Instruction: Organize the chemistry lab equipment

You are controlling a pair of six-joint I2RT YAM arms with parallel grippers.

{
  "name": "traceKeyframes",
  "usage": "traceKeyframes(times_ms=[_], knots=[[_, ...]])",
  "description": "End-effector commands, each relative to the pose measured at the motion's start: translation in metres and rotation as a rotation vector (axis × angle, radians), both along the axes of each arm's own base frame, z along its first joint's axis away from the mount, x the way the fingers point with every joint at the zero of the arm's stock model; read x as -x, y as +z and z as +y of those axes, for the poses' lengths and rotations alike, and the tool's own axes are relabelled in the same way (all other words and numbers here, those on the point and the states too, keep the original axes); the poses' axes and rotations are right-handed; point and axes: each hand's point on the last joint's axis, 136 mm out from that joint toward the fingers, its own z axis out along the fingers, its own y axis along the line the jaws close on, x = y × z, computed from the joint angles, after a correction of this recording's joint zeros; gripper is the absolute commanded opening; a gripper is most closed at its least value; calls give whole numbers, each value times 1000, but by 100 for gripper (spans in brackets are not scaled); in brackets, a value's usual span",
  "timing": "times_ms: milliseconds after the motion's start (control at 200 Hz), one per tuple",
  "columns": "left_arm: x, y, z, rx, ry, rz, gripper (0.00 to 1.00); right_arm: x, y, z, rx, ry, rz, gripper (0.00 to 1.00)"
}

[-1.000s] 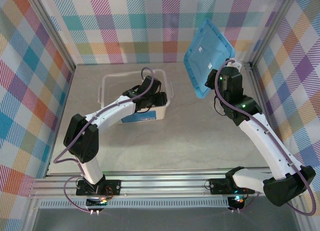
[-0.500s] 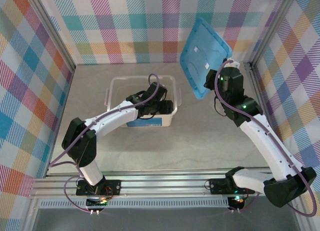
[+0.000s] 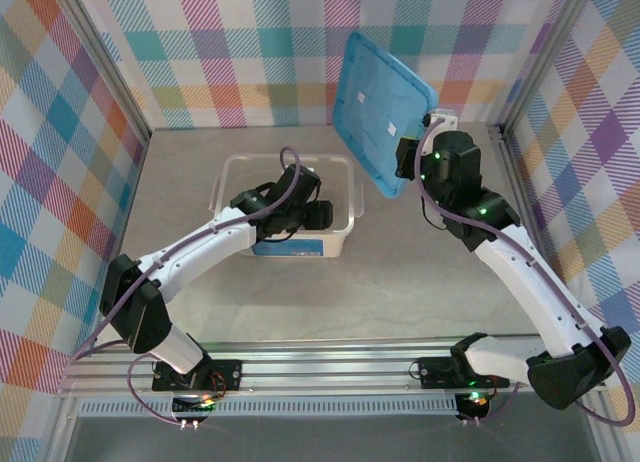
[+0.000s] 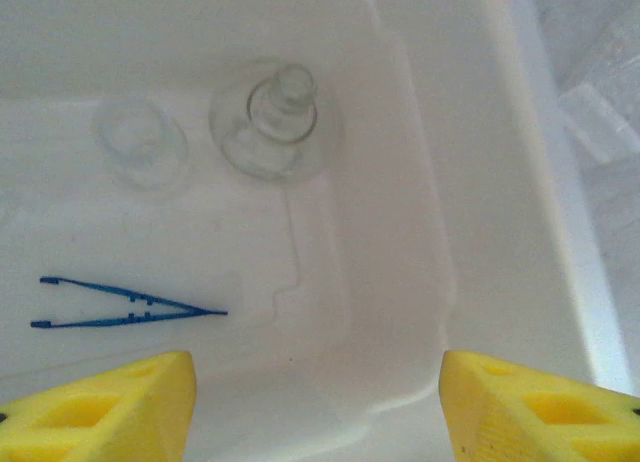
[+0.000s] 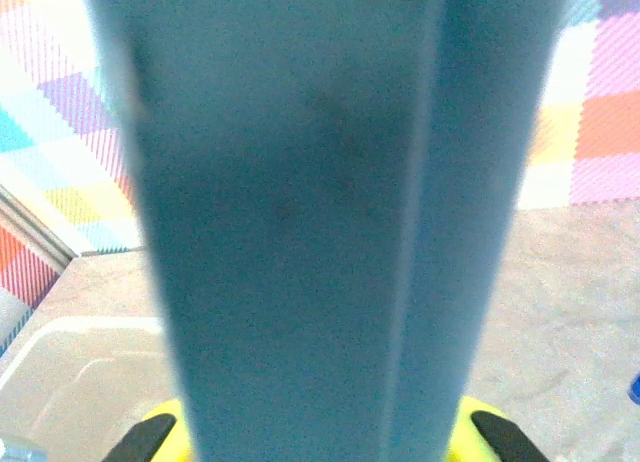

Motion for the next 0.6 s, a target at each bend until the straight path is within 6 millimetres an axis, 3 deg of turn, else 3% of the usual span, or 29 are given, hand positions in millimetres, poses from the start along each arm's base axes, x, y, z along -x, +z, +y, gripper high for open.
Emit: traceKeyframes(times_ms=[0, 305, 465, 595], knots=[[-6, 46, 20, 39, 58, -94, 69, 3, 53, 15, 30, 50, -174, 0], [-2, 98, 54, 171, 130, -229, 79, 5, 52, 55, 237, 82, -249, 0], [8, 111, 43, 262, 37, -274, 94, 4, 48, 76, 332, 108, -283, 0], [11, 115, 40, 342, 9, -304, 100, 4, 47, 88, 397, 115, -315, 0]])
